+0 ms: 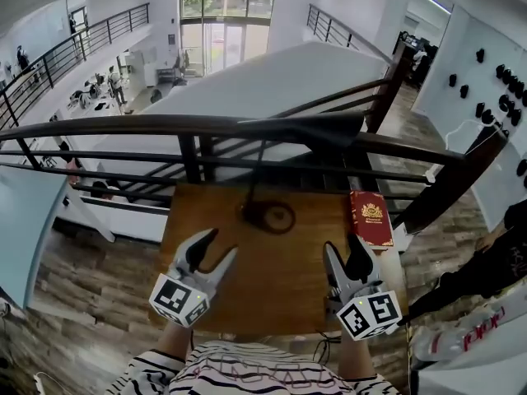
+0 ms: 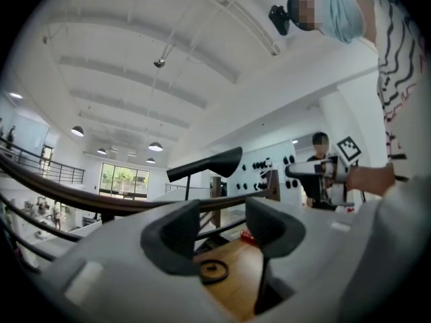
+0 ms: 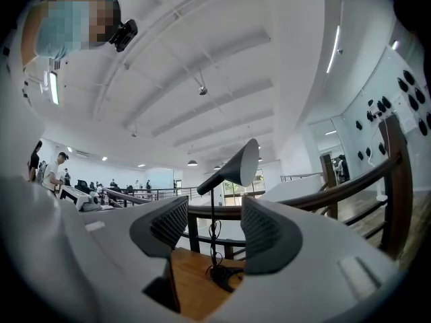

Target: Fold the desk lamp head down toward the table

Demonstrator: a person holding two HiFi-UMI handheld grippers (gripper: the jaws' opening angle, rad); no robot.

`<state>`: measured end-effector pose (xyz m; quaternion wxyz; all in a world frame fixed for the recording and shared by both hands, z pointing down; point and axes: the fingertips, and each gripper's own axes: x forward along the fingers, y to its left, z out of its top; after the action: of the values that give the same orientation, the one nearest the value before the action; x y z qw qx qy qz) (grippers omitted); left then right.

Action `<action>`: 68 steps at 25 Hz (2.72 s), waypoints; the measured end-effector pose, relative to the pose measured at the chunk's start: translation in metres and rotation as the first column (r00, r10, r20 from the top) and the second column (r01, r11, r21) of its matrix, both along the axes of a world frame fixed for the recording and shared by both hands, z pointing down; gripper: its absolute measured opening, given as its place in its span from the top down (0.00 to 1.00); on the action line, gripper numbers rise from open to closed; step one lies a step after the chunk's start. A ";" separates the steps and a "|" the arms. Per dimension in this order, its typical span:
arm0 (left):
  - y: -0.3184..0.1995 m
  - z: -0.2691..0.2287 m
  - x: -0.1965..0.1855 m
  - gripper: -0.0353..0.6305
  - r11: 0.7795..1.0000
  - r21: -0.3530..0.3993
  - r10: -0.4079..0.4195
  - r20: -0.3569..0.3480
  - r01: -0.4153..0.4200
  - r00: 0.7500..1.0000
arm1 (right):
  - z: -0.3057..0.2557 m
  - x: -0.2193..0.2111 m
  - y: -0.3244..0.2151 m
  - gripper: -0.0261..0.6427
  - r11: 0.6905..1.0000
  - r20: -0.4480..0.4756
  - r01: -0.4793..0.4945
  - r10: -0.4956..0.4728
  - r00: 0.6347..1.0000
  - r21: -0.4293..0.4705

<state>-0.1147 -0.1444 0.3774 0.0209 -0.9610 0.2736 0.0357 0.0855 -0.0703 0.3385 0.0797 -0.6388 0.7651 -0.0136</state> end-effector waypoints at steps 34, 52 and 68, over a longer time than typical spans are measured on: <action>-0.165 0.035 0.122 0.62 0.998 -0.030 -0.047 0.098 0.050 0.994 | -0.109 0.076 -0.156 0.62 0.975 -0.206 0.140 -0.103 0.973 0.175; -0.253 0.044 0.169 0.63 0.993 -0.032 -0.106 0.186 0.114 0.977 | -0.149 0.104 -0.212 0.62 0.972 -0.406 0.193 -0.125 0.905 0.131; -0.272 0.053 0.173 0.89 0.993 -0.053 -0.094 0.200 0.107 0.975 | -0.136 0.106 -0.216 0.63 0.975 -0.405 0.179 -0.112 0.907 0.132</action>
<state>0.0581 -0.4167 0.4301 0.0190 -0.9449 0.3194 -0.0695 0.1919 -0.2864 0.2027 -0.0245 -0.5603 0.8095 0.1738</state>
